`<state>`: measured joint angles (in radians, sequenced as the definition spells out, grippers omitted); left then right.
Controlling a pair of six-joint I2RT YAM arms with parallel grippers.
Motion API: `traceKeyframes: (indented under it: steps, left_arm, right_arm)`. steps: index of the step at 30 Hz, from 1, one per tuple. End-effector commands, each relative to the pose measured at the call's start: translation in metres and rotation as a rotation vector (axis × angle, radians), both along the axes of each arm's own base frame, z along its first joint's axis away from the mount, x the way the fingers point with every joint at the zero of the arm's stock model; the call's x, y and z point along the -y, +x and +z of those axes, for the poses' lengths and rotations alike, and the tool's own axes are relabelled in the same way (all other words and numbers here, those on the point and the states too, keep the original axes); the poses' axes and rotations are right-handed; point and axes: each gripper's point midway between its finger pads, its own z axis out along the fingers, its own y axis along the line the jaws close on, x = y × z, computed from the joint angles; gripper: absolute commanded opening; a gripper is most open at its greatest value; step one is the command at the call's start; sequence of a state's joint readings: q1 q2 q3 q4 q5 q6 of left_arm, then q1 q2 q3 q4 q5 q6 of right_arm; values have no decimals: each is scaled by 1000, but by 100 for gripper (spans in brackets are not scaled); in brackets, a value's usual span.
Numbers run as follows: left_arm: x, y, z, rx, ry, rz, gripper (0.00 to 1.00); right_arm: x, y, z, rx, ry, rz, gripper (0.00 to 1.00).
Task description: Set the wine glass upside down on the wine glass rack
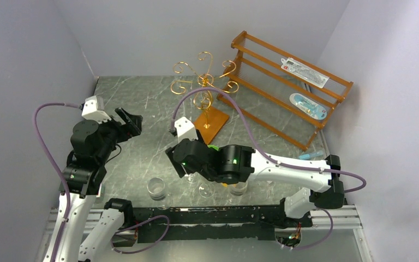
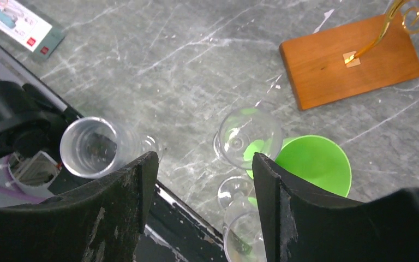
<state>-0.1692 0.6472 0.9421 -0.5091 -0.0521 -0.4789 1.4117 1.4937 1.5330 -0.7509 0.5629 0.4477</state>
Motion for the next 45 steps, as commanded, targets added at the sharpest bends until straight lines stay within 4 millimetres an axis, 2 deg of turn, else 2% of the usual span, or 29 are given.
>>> traceKeyframes:
  steps: [1,6,10,14,19,24,27,28,32,37,41,45]
  left_arm:
    - [-7,-5,13,18,7,28,93]
    - [-15,-8,11,14,7,77,94]
    - [-19,-8,6,-1,7,97,94]
    - [-20,-7,3,-16,10,108,93]
    - [-21,-9,4,-20,-1,115,93]
    - [-11,-21,3,-68,-112,101,93]
    - [-3,-31,3,-70,-215,87,93]
    - [-2,-34,0,-80,-248,95,93]
    - [-2,-47,-10,-115,-369,141,94]
    - [2,-57,-8,-130,-524,165,94]
    - [-3,-64,-10,-167,-641,249,95]
    - [-7,-66,-6,-165,-674,285,96]
  right_arm:
    - [-3,12,4,4,-9,-47,67]
    - [-9,19,-28,-43,-101,-41,63]
    - [-10,31,-39,-54,-131,-54,60]
    - [-20,24,-53,-85,-146,14,53]
    - [-23,24,-68,-96,-183,28,34]
    - [-21,30,-66,-61,-209,11,21]
    - [-21,32,-64,-51,-208,12,6]
    - [-21,32,-62,-45,-201,10,0]
    - [-23,38,-39,13,-131,11,0]
    - [-32,49,19,149,57,22,0]
    - [-38,46,64,234,239,72,0]
    - [-41,41,88,270,344,107,0]
